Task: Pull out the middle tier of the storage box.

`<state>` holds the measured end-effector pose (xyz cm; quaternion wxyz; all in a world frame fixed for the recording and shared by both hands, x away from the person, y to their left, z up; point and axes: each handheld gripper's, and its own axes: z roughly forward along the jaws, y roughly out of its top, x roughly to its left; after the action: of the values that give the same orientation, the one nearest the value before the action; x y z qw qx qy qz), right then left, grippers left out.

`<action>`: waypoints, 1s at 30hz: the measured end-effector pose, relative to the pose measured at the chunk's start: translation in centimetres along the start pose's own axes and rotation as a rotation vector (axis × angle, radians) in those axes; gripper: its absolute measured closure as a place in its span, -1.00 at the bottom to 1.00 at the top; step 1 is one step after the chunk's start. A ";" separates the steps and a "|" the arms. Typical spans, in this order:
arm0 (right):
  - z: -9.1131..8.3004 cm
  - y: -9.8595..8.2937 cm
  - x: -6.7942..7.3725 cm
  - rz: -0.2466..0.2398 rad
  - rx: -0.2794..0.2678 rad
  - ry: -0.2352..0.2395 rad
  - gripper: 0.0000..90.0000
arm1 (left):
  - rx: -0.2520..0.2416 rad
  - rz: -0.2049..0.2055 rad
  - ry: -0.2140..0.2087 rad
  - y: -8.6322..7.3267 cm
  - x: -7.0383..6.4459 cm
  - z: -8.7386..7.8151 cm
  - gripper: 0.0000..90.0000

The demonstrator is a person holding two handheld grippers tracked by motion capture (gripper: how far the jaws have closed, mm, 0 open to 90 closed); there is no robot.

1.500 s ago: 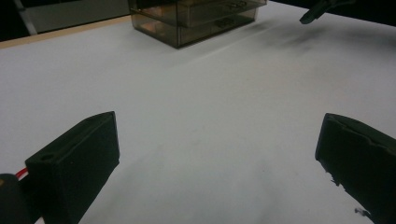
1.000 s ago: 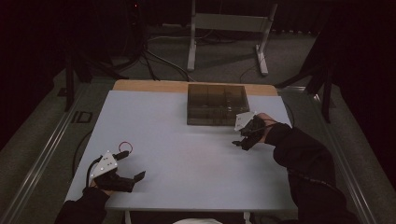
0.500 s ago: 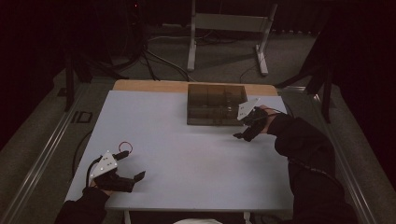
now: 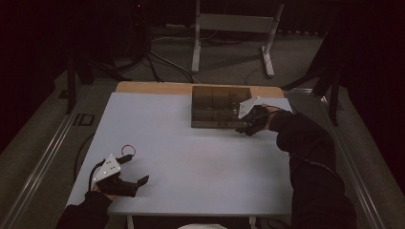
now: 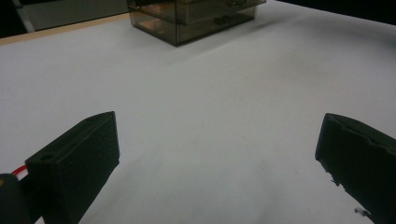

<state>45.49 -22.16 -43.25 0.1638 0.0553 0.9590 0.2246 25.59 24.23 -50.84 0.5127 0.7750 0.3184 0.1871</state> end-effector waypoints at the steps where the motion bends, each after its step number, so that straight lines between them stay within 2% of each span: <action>1: 0.2 0.0 -0.1 -0.001 0.001 -0.012 0.06 | -0.001 -0.001 0.001 0.0 0.0 0.0 -0.97; 4: 0.7 0.1 -0.6 -0.011 -0.016 -0.003 0.24 | 0.006 -0.003 -0.001 0.0 0.0 0.0 -0.97; 7: 1.1 0.3 -1.0 -0.056 0.009 0.027 0.43 | 0.001 -0.003 -0.002 0.0 0.0 0.0 -0.97; 10: 1.5 0.3 -1.6 -0.060 0.019 0.040 0.55 | 0.003 -0.002 -0.002 0.0 0.0 0.0 -0.97; 12: 1.8 0.3 -1.9 -0.085 0.034 0.041 0.58 | -0.001 -0.003 -0.001 0.0 0.0 0.0 -0.97; 15: 2.3 0.5 -2.2 -0.089 0.061 0.082 0.65 | 0.004 -0.003 -0.002 -0.1 0.0 0.0 -0.97; 17: 2.5 0.5 -2.4 -0.096 0.078 0.084 0.71 | -0.001 -0.003 -0.001 0.0 0.0 0.0 -0.97; 21: 2.8 0.6 -2.5 -0.099 0.090 0.090 0.77 | 0.004 -0.005 -0.002 -0.1 0.1 0.0 -0.97; 23: 3.0 0.7 -2.6 -0.117 0.098 0.103 0.82 | -0.001 -0.005 -0.002 0.0 0.1 0.0 -0.97; 30: 3.2 0.9 -2.8 -0.118 0.112 0.136 0.90 | -0.001 -0.007 -0.003 0.0 0.1 0.0 -0.97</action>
<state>49.26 -20.55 -44.76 0.1081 -0.0077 0.9805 0.1638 25.62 24.29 -50.87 0.5141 0.7740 0.3202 0.1844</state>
